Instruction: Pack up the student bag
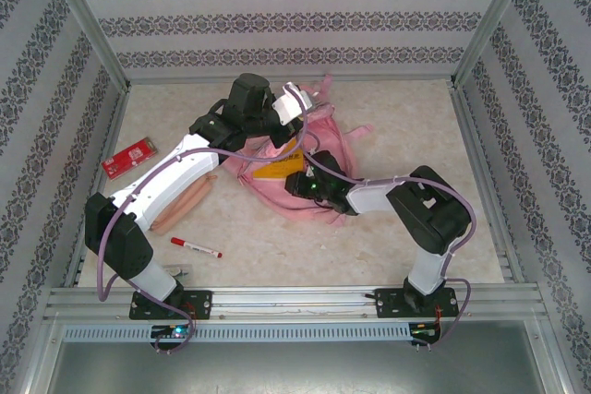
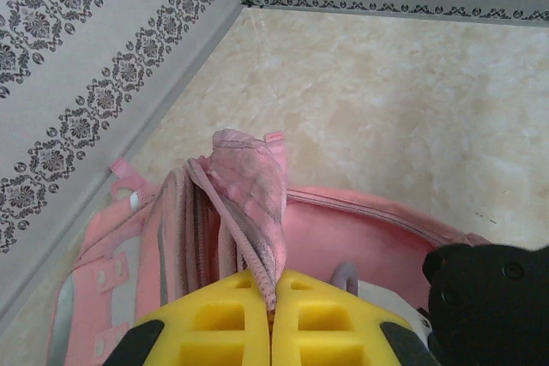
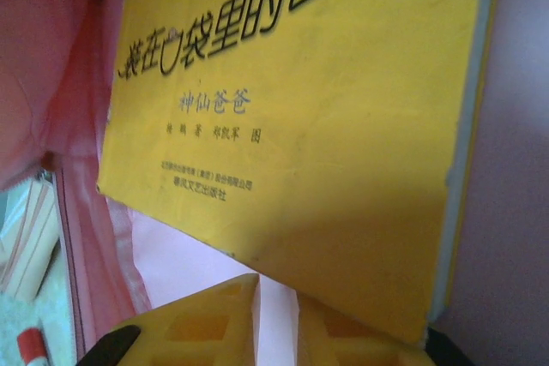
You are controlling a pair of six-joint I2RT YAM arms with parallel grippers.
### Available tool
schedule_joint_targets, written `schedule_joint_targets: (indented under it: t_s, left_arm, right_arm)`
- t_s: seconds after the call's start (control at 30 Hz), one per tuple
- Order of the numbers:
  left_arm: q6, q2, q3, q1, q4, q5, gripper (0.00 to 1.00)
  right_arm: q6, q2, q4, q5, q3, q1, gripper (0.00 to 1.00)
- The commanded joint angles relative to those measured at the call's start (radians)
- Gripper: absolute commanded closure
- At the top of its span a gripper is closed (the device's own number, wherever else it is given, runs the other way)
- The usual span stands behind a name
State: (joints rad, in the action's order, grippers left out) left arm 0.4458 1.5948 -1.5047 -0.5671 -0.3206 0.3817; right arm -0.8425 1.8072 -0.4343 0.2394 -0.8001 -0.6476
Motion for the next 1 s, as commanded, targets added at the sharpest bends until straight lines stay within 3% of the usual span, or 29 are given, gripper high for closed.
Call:
schedule_joint_targets:
  t_s: [0.0,0.5,0.73,0.87,0.97]
  left_arm:
    - [0.022,-0.062,-0.011,0.009,0.091,0.064,1.00]
    - [-0.001,-0.050,-0.010,0.019,0.110,0.079,1.00]
    - [0.012,-0.040,-0.029,0.023,0.091,0.093,1.00]
    - [0.008,-0.038,-0.013,0.024,0.101,0.097,1.00]
    - [0.023,-0.034,0.005,0.026,0.096,0.079,1.00]
  right_arm:
    - [-0.016,0.020,-0.030,-0.081,-0.037,0.056,0.83]
    - [-0.107,0.058,-0.047,-0.068,-0.116,0.223,0.85]
    - [-0.104,0.100,-0.030,-0.088,-0.178,0.256,0.86]
    - [-0.100,0.144,-0.048,-0.035,-0.226,0.269,0.86]
    - [-0.097,0.097,-0.040,-0.019,-0.206,0.264,0.84]
